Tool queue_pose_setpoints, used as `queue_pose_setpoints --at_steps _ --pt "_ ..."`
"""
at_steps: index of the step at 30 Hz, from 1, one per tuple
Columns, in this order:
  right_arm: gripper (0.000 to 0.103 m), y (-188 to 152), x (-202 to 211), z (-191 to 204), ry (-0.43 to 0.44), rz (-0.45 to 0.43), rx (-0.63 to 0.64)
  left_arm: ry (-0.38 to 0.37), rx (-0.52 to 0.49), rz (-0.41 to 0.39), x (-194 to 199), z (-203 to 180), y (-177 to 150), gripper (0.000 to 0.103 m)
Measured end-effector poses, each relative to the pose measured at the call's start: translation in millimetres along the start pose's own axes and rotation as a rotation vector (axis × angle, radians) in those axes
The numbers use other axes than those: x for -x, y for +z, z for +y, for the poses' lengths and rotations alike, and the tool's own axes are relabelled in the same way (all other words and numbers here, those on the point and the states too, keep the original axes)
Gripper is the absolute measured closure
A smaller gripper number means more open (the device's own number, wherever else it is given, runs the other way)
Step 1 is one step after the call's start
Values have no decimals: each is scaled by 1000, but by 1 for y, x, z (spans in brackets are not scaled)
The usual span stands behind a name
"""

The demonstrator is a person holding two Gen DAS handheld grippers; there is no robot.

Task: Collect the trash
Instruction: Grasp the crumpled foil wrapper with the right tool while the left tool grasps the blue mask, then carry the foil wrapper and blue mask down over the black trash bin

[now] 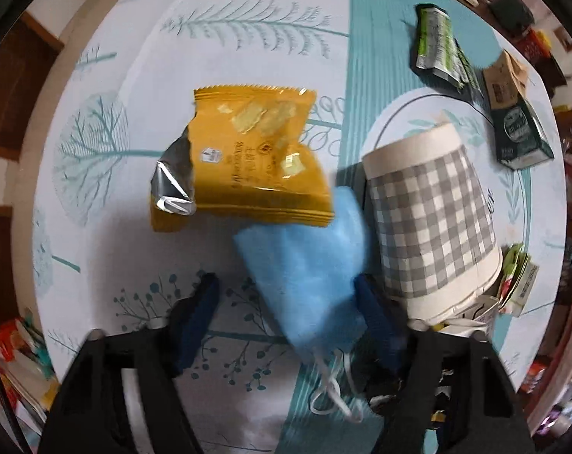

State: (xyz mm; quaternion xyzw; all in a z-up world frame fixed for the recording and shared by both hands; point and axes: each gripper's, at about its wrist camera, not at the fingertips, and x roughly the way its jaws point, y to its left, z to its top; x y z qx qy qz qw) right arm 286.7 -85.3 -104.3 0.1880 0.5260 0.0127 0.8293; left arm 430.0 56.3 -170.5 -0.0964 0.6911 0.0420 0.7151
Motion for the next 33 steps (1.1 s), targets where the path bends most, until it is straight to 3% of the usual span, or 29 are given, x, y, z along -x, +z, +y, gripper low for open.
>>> queue_pose_setpoints --at_steps 1,3,6,16,22,27,33 --pt "68 0 0 0 9 -2 -1 -13 -18 -18 3 -3 -1 70" --pt "73 0 1 3 13 -14 12 -47 -37 -22 6 -5 -3 87" --pt "77 2 0 3 33 -21 20 -81 -57 -17 7 -3 -6 97" --pt "78 -10 34 1 90 -66 55 -217 -149 -4 33 33 -46 98" --pt "78 -30 66 -5 89 -78 84 -229 -199 -48 64 45 -84 98" --pt "78 -64 104 -13 104 -77 132 -217 -256 -124 100 62 -136 98" --pt "78 -119 147 -33 132 -58 249 -230 -239 -194 125 64 -224 98"
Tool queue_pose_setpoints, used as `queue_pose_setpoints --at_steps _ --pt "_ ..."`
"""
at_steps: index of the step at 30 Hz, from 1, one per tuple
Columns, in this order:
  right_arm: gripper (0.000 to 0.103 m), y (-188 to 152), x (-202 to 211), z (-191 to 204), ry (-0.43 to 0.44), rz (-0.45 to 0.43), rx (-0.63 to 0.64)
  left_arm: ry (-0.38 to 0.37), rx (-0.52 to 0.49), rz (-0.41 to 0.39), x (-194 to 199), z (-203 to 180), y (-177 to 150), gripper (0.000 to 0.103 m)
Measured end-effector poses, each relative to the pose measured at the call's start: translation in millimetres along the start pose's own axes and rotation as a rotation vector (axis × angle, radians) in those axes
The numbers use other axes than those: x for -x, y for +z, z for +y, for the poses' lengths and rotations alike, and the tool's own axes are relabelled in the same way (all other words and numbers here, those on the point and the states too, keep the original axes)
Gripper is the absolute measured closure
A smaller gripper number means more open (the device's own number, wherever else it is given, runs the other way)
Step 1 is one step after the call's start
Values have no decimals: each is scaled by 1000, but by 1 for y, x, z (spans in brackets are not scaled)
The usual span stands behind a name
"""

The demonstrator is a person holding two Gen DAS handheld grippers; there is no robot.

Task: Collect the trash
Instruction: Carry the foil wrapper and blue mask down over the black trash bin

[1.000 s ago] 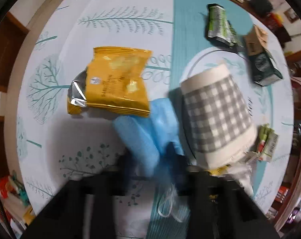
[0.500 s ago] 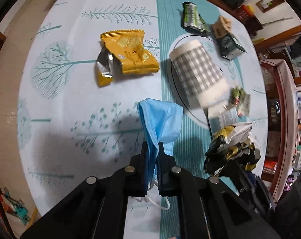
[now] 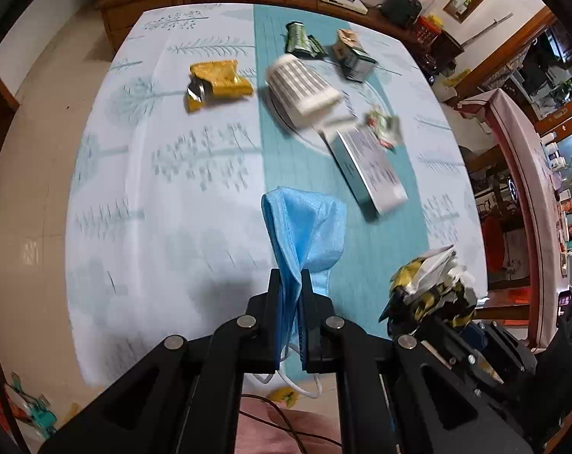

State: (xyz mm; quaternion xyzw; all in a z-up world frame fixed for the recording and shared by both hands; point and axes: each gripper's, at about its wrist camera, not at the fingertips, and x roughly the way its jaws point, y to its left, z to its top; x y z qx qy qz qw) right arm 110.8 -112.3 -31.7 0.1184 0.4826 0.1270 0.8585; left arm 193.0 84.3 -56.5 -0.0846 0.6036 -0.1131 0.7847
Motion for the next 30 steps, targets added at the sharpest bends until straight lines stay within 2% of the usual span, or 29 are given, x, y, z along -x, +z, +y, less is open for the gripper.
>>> queue_pose_setpoints --at_steps 6,14,22,30 --pt "78 -62 44 -12 14 16 60 27 -19 -18 10 -32 -83 98" --pt "78 -129 69 -40 24 58 19 85 -98 -9 3 -71 -162 98" --pt "78 -177 60 -57 28 103 -72 112 -171 21 -17 -81 -206 98" --pt "78 -214 13 -81 -43 123 -164 148 -245 77 -86 -78 -244 98"
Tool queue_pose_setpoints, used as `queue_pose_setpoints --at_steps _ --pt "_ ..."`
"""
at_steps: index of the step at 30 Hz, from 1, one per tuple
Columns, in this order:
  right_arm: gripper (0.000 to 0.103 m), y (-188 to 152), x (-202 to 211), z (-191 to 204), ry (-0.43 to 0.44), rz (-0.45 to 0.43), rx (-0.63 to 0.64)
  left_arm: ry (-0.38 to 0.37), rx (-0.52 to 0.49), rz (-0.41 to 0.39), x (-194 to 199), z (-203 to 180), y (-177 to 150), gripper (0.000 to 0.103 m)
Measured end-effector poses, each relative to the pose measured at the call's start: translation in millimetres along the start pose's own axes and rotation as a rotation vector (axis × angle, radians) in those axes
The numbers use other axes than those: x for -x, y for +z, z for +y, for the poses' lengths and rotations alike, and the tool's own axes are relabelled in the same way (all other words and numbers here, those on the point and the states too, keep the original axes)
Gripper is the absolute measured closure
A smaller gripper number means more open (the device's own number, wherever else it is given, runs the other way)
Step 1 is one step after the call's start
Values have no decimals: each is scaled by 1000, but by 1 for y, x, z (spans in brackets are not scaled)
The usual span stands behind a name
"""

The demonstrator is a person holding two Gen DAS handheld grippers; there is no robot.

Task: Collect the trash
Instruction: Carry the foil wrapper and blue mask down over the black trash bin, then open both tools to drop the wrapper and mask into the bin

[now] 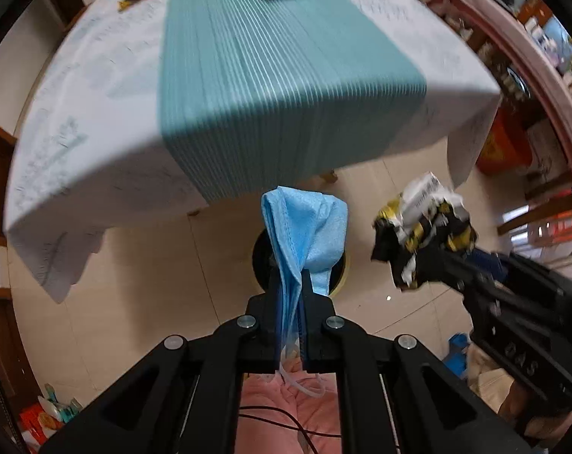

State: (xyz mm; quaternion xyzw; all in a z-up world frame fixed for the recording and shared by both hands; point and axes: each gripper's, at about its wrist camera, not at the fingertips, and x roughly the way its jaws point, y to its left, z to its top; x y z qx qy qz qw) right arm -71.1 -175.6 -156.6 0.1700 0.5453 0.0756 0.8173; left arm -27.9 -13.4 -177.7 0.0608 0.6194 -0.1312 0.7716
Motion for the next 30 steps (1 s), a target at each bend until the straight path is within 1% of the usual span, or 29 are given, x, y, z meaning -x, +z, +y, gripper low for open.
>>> queue_pose_setpoints --at_steps 3,7,12,17,20,21,22,24,25,27,28,29,30 --pt "78 -9 -30 -14 -35 9 -31 5 -19 5 -33 -2 -9 98" --pt "78 -23 -71 -32 -69 22 -56 -2 -2 20 -87 4 -15 98" --pt "78 -44 -140 -54 -103 69 -73 -12 24 35 -150 9 -14 98" --pt "77 -59 -199 -73 -114 115 -83 -12 -9 27 -198 8 -10 96" --pt "74 -65 -226 -84 -107 143 -96 -15 -17 15 -219 12 -9 84" --pt "73 -66 -234 -87 -98 144 -104 -11 -21 13 -225 14 -8 71" --pt "73 -66 -239 -88 -96 143 -108 -5 -32 15 -232 16 -8 56" --pt "72 -64 -246 -90 -101 135 -103 4 -47 -2 -238 18 -9 42" --pt "71 -65 -249 -90 -100 133 -99 5 -55 -9 -237 21 -9 38" --pt "61 -66 -254 -91 -90 134 -97 1 -67 -10 -241 23 -9 33" --pt "49 -67 -254 -91 -85 136 -96 1 -69 -4 -243 23 -10 28" --pt "45 -71 -254 -90 -82 135 -93 5 -66 1 -244 23 -11 26" --pt "45 -72 -254 -89 -80 134 -89 4 -62 3 -245 27 -9 24"
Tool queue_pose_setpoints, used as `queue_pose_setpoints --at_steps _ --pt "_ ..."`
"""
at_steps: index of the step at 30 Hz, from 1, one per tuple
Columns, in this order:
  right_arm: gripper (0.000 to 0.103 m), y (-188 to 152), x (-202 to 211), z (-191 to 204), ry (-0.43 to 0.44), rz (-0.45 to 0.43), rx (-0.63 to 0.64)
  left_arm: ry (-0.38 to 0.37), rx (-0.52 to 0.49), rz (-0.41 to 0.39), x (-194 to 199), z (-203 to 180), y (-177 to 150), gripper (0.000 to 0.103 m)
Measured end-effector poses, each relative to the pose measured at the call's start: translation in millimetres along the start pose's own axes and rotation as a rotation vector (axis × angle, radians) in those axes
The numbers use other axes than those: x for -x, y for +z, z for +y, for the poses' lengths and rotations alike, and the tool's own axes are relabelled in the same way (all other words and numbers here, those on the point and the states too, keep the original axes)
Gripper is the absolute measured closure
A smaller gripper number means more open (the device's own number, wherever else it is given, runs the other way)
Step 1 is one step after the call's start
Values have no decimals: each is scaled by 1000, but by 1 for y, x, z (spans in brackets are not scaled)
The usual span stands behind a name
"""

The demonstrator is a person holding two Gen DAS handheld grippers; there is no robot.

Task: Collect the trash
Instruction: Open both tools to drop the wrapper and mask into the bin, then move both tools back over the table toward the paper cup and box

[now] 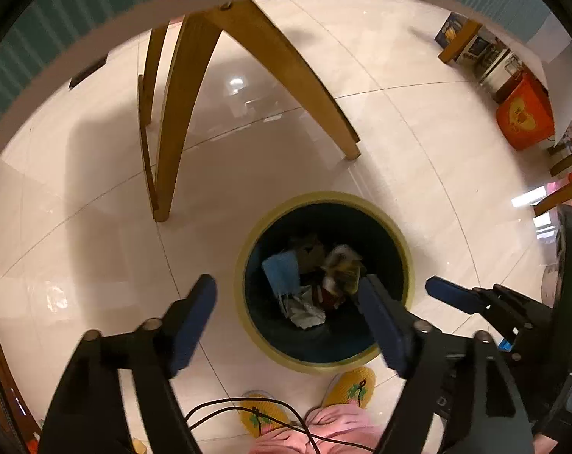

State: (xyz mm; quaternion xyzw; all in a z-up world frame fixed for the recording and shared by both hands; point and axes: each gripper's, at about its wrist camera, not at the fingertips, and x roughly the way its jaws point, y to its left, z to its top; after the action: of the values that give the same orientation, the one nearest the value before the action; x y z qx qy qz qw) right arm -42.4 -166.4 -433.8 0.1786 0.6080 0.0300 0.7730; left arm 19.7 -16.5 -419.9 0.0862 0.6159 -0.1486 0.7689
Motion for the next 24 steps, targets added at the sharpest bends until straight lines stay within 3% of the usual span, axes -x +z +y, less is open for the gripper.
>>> queue_pose_setpoints --at_steps 2,5,13,24 --pt "44 0 -1 0 1 1 9 -5 13 -4 2 4 1 22" --pt "42 5 0 -1 -3 -5 -1 -5 18 -26 8 5 -2 11" --pt "41 7 20 1 -6 -28 -10 -5 4 -61 35 0 3 10" --pt "39 4 109 22 -16 -77 -28 -5 29 -79 117 -2 -3 10"
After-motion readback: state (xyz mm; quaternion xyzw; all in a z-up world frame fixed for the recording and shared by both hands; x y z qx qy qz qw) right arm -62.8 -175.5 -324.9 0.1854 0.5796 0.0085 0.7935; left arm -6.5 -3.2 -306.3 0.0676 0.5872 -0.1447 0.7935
